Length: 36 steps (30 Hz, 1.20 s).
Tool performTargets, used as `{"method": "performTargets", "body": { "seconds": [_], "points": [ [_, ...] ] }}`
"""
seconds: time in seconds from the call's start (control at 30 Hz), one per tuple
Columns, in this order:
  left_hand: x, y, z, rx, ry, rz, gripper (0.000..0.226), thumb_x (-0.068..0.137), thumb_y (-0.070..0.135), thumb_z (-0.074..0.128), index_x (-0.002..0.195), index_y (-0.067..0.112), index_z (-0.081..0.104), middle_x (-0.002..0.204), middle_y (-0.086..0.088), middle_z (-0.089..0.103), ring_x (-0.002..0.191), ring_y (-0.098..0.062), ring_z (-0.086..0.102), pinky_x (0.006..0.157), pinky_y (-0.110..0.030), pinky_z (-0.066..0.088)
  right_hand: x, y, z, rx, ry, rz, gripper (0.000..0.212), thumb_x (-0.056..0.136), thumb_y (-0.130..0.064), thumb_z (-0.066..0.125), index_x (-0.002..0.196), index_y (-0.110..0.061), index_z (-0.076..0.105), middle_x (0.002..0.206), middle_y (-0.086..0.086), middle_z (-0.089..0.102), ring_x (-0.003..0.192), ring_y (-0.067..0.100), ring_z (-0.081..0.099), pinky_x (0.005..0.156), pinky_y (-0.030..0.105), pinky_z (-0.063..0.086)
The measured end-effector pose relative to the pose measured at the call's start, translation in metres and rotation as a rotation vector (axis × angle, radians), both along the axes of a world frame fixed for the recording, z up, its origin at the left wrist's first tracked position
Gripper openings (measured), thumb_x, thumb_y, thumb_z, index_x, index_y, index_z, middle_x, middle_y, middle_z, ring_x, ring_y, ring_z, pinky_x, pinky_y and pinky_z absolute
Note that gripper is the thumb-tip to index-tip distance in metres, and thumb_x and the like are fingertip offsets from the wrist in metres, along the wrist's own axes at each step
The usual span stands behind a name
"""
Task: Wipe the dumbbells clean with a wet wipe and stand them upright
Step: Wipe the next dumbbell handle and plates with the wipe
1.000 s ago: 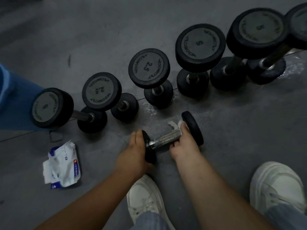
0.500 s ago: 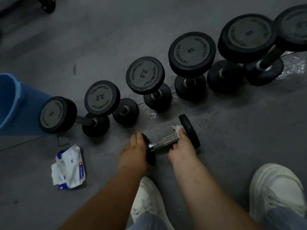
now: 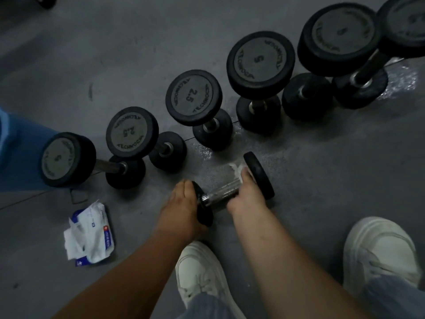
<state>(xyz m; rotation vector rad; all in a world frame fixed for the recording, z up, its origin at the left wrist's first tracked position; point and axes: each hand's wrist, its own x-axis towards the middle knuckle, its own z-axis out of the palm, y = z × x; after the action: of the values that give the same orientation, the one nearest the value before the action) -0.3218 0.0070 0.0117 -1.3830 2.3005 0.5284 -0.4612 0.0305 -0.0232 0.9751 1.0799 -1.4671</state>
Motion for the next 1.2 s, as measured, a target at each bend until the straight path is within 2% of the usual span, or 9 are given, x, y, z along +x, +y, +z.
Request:
{"method": "performTargets", "body": {
  "seconds": [0.07, 0.33, 0.43, 0.53, 0.7, 0.8, 0.9, 1.07, 1.2],
  "points": [
    [0.001, -0.002, 0.000, 0.002, -0.009, 0.000, 0.113, 0.058, 0.041, 0.084, 0.147, 0.011, 0.020, 0.152, -0.005, 0.025, 0.137, -0.024, 0.035, 0.103, -0.034, 0.041, 0.002, 0.012, 0.000, 0.074, 0.011, 0.023, 0.028, 0.091, -0.032, 0.065, 0.114, -0.015, 0.062, 0.103, 0.001, 0.064, 0.088, 0.013, 0.060, 0.063, 0.028, 0.046],
    [-0.002, -0.002, 0.005, -0.004, 0.013, 0.008, 0.103, 0.061, 0.041, 0.082, 0.141, 0.015, 0.025, 0.146, -0.002, 0.030, 0.130, -0.023, 0.043, 0.098, -0.033, 0.042, 0.001, 0.009, -0.005, 0.072, 0.020, 0.049, 0.038, 0.091, -0.037, 0.065, 0.123, -0.016, 0.061, 0.122, 0.000, 0.060, 0.118, 0.018, 0.055, 0.086, 0.033, 0.040],
    [-0.003, -0.001, 0.003, -0.013, -0.012, -0.009, 0.105, 0.062, 0.042, 0.081, 0.144, 0.014, 0.022, 0.147, -0.003, 0.029, 0.129, -0.024, 0.044, 0.099, -0.033, 0.041, 0.005, 0.016, -0.010, 0.061, 0.107, 0.060, 0.034, 0.087, -0.035, 0.070, 0.115, -0.017, 0.068, 0.120, -0.003, 0.066, 0.113, 0.016, 0.061, 0.083, 0.029, 0.047],
    [-0.003, -0.003, 0.003, -0.021, -0.014, -0.010, 0.103, 0.062, 0.043, 0.080, 0.143, 0.015, 0.023, 0.147, -0.002, 0.029, 0.128, -0.024, 0.047, 0.097, -0.033, 0.042, 0.001, -0.002, -0.007, 0.083, 0.075, 0.030, 0.033, 0.086, -0.037, 0.071, 0.112, -0.016, 0.069, 0.111, 0.007, 0.070, 0.104, 0.029, 0.065, 0.091, 0.049, 0.052],
    [-0.004, -0.001, 0.004, -0.017, -0.045, -0.009, 0.103, 0.062, 0.043, 0.080, 0.143, 0.016, 0.021, 0.144, 0.000, 0.030, 0.124, -0.024, 0.048, 0.095, -0.033, 0.041, 0.007, 0.014, -0.009, 0.058, 0.129, 0.027, 0.031, 0.085, -0.035, 0.071, 0.103, -0.010, 0.068, 0.104, -0.003, 0.069, 0.098, 0.014, 0.063, 0.087, 0.030, 0.047],
    [-0.005, -0.001, 0.006, -0.020, -0.044, -0.010, 0.102, 0.062, 0.042, 0.081, 0.142, 0.015, 0.024, 0.141, 0.000, 0.032, 0.121, -0.024, 0.050, 0.091, -0.033, 0.042, 0.002, 0.002, -0.008, 0.030, 0.109, 0.050, 0.033, 0.086, -0.037, 0.071, 0.108, -0.014, 0.072, 0.112, 0.004, 0.071, 0.108, 0.023, 0.064, 0.100, 0.048, 0.047],
    [-0.007, -0.001, 0.009, -0.009, -0.065, -0.006, 0.105, 0.062, 0.042, 0.082, 0.144, 0.015, 0.021, 0.143, 0.000, 0.031, 0.123, -0.024, 0.049, 0.094, -0.033, 0.041, 0.005, 0.005, -0.006, 0.030, 0.138, 0.015, 0.024, 0.093, -0.032, 0.063, 0.106, -0.015, 0.073, 0.117, 0.002, 0.070, 0.118, 0.021, 0.060, 0.106, 0.044, 0.042],
    [-0.007, 0.000, 0.008, 0.007, -0.067, 0.007, 0.101, 0.059, 0.041, 0.083, 0.139, 0.017, 0.026, 0.138, 0.000, 0.035, 0.117, -0.025, 0.053, 0.087, -0.033, 0.042, 0.000, 0.012, 0.000, 0.024, 0.059, 0.103, 0.032, 0.086, -0.039, 0.070, 0.107, -0.015, 0.069, 0.104, 0.001, 0.070, 0.101, 0.021, 0.064, 0.070, 0.029, 0.049],
    [-0.008, 0.000, 0.010, 0.007, -0.065, 0.004, 0.100, 0.061, 0.040, 0.083, 0.139, 0.016, 0.026, 0.139, -0.001, 0.035, 0.116, -0.025, 0.053, 0.088, -0.034, 0.042, -0.001, 0.010, 0.007, 0.026, 0.068, 0.050, 0.021, 0.091, -0.033, 0.065, 0.104, -0.018, 0.070, 0.115, -0.004, 0.066, 0.109, 0.014, 0.059, 0.078, 0.030, 0.047]
  ]
}}
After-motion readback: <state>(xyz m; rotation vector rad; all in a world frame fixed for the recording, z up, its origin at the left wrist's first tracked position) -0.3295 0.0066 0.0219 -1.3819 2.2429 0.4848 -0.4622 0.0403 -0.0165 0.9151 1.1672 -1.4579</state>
